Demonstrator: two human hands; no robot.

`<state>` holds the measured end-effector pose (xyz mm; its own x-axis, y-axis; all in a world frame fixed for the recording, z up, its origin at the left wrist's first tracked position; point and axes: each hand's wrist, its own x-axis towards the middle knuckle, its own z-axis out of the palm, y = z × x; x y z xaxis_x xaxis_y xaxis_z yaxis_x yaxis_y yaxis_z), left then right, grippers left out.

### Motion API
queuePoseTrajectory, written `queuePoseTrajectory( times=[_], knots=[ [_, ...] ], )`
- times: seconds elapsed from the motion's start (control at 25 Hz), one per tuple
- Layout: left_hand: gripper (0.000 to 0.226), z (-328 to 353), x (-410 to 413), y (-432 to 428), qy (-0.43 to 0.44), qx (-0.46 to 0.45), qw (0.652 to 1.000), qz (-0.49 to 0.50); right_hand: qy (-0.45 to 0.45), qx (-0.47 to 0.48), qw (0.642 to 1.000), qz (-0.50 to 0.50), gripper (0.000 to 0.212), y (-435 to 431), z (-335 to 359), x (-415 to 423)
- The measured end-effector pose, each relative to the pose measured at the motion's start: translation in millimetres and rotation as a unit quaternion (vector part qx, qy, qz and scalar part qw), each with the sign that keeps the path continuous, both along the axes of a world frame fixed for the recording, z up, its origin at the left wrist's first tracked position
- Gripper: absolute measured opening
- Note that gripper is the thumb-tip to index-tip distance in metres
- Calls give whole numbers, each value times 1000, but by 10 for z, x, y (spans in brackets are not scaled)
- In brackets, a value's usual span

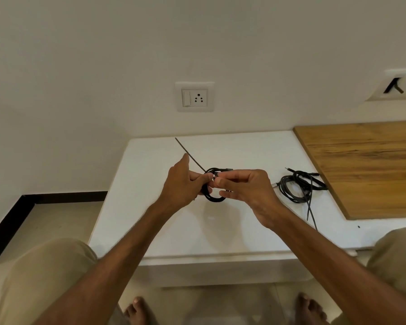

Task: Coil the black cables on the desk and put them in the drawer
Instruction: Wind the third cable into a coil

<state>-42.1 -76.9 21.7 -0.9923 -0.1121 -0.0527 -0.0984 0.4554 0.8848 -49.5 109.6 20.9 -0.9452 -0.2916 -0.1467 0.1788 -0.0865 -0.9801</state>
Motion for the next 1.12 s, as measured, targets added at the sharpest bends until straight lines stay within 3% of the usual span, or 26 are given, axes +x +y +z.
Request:
queuePoseTrajectory(
  times=[0.12,0.28,0.4,0.6,0.8,0.88,1.12],
  knots=[
    [39,32,33,-2,-7,23,1000,-16,8,24,1000,-14,16,1,-22,-4],
    [7,-2,35,33,15,11,1000,-7,101,163,980,-53,3,-49,-76,-25],
    [8,-97,32,57,11,-4,1000,-15,170,245,952,-75,1,-87,-117,-21],
    [11,-155,73,158,7,-63,996,-57,155,183,969,-55,34,-86,-104,-6],
    [11,-114,96,172,7,-83,993,-86,186,185,964,-51,11,-69,-77,-37],
    [5,-98,110,169,24,-69,994,-85,192,188,961,-56,9,-63,-83,-29],
    [21,-89,117,177,73,-109,988,-82,172,176,967,-64,13,-94,-130,10]
  ],
)
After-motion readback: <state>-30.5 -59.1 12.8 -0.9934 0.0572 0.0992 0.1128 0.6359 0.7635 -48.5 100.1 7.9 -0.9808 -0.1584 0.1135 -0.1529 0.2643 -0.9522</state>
